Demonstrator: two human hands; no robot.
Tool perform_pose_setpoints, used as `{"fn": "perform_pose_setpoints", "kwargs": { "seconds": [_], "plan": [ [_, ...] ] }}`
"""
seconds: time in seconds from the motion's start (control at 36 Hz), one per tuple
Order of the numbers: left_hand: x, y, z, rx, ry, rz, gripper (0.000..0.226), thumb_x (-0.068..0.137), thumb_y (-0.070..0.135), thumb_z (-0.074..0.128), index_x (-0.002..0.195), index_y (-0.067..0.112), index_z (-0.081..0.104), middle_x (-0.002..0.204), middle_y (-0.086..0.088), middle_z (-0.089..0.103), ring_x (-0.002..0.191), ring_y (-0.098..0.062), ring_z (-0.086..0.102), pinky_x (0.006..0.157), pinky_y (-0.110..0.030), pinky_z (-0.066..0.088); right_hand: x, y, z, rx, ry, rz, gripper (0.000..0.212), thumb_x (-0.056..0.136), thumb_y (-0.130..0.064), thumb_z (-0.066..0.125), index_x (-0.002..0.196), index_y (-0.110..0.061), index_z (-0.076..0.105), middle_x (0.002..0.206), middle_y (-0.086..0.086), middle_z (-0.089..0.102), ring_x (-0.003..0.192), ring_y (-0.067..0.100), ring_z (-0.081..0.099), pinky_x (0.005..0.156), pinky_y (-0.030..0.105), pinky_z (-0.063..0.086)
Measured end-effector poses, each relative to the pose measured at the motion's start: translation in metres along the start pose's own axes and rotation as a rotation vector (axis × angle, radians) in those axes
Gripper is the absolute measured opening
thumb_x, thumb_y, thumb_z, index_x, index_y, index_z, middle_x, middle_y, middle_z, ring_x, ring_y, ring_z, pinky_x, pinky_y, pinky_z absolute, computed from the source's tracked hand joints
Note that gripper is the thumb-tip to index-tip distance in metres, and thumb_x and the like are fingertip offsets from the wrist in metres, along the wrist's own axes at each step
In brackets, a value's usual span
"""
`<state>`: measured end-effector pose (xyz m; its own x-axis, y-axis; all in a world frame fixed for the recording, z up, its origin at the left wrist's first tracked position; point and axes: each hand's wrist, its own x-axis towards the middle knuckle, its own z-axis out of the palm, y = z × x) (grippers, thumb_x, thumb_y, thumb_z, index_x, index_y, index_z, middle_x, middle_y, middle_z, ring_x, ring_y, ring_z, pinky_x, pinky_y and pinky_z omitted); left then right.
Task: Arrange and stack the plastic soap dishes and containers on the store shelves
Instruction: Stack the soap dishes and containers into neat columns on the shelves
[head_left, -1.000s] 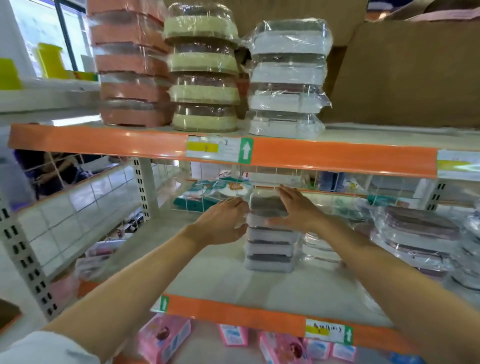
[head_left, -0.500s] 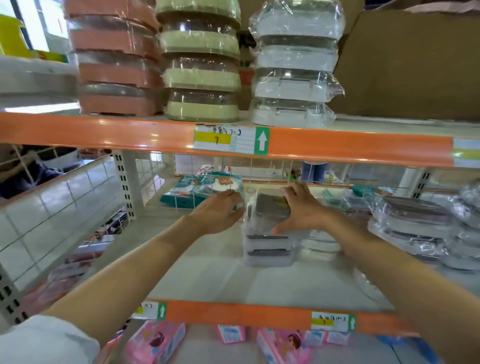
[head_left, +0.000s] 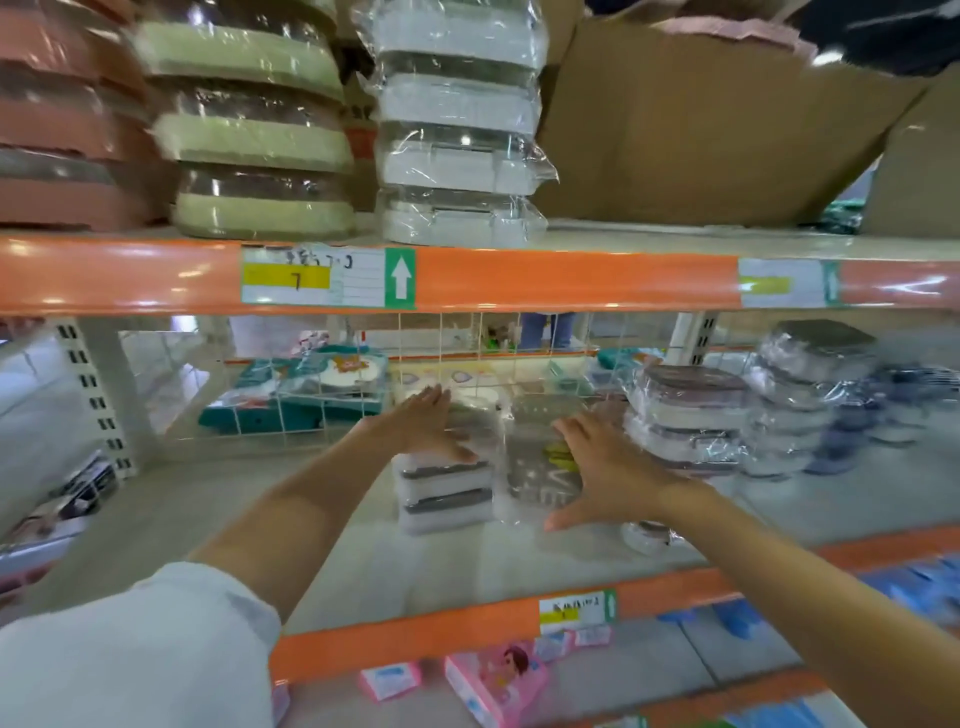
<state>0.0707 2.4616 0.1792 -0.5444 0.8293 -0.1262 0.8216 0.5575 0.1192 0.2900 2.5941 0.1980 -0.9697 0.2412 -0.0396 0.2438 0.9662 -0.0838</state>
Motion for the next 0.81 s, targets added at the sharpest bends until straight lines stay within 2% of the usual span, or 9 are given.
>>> {"fn": "perform_pose_setpoints", "kwargs": {
  "seconds": [0.06,0.17,0.36,0.44,0.5,0.58,0.67,0.72,0.81],
  "plan": [
    [0.002,0.001,0.006,0.063,0.010,-0.012,0.111,0.077,0.064,0.062,0.149,0.002,0.005,0.156,-0.013,0.014,0.142,-0.030,0.017,0.117,-0.042,0.019,-0.004,0.004,0.000,-0.004,0.006,-0.011,0.118,0.069,-0.063,0.072,0.151,-0.013,0.003,0.153,0.002,0.010,0.142,0.022,0.009,0.117,0.037,0.018],
    [-0.004,0.011,0.007,0.161,0.102,-0.034,0.091,0.084,0.063,0.055,0.141,0.000,0.023,0.141,-0.016,0.032,0.130,-0.031,0.032,0.111,-0.040,0.029,-0.011,0.008,0.000,-0.017,0.006,-0.037,0.117,0.068,-0.063,0.072,0.150,-0.012,0.006,0.150,0.001,0.013,0.139,0.022,0.013,0.115,0.035,0.020],
    [-0.028,0.028,0.011,0.191,0.196,-0.057,0.095,0.073,0.072,0.059,0.132,0.002,0.036,0.139,-0.018,0.027,0.135,-0.040,0.017,0.112,-0.046,0.027,-0.031,0.019,0.001,-0.067,-0.016,-0.094,0.116,0.068,-0.064,0.072,0.149,-0.011,0.008,0.144,0.002,0.017,0.136,0.023,0.014,0.111,0.032,0.021],
    [-0.048,0.043,0.012,0.156,0.237,-0.038,0.090,0.070,0.076,0.057,0.124,0.005,0.042,0.134,-0.014,0.031,0.128,-0.036,0.025,0.108,-0.042,0.031,-0.046,0.024,-0.003,-0.081,-0.010,-0.135,0.113,0.069,-0.063,0.071,0.148,-0.009,0.010,0.145,0.005,0.017,0.138,0.025,0.013,0.111,0.032,0.020],
    [-0.062,0.054,0.010,0.123,0.234,-0.034,0.095,0.061,0.084,0.052,0.118,0.008,0.046,0.124,-0.010,0.036,0.119,-0.030,0.031,0.104,-0.039,0.035,-0.058,0.027,-0.006,-0.065,-0.013,-0.152,0.110,0.072,-0.059,0.072,0.149,-0.009,0.010,0.150,0.006,0.012,0.141,0.026,0.009,0.112,0.032,0.017],
    [-0.080,0.069,0.009,0.112,0.233,-0.040,0.109,0.051,0.091,0.038,0.122,0.008,0.045,0.122,-0.009,0.039,0.118,-0.027,0.035,0.104,-0.039,0.036,-0.073,0.032,-0.010,-0.057,-0.011,-0.177,0.113,0.072,-0.058,0.073,0.150,-0.008,0.008,0.154,0.007,0.008,0.144,0.027,0.005,0.115,0.033,0.013],
    [-0.098,0.089,0.007,0.107,0.237,-0.067,0.097,0.067,0.079,0.056,0.131,0.006,0.042,0.127,-0.007,0.040,0.119,-0.024,0.037,0.105,-0.035,0.036,-0.089,0.037,-0.013,-0.062,-0.018,-0.212,0.117,0.070,-0.061,0.073,0.151,-0.010,0.005,0.157,0.007,0.004,0.146,0.028,0.000,0.117,0.037,0.011],
    [-0.110,0.102,0.004,0.072,0.265,-0.086,0.091,0.070,0.071,0.063,0.132,0.009,0.041,0.126,-0.003,0.037,0.112,-0.018,0.040,0.100,-0.031,0.037,-0.102,0.042,-0.017,-0.058,-0.008,-0.232,0.117,0.071,-0.060,0.072,0.152,-0.013,0.003,0.159,0.007,0.000,0.146,0.027,-0.002,0.118,0.038,0.008],
    [-0.132,0.123,-0.005,0.018,0.313,-0.077,0.082,0.072,0.065,0.067,0.131,0.013,0.043,0.126,0.001,0.036,0.111,-0.017,0.042,0.096,-0.028,0.036,-0.122,0.049,-0.023,-0.026,0.057,-0.286,0.113,0.070,-0.059,0.073,0.152,-0.016,0.008,0.155,0.003,0.011,0.143,0.023,0.008,0.117,0.035,0.013]
  ]
}}
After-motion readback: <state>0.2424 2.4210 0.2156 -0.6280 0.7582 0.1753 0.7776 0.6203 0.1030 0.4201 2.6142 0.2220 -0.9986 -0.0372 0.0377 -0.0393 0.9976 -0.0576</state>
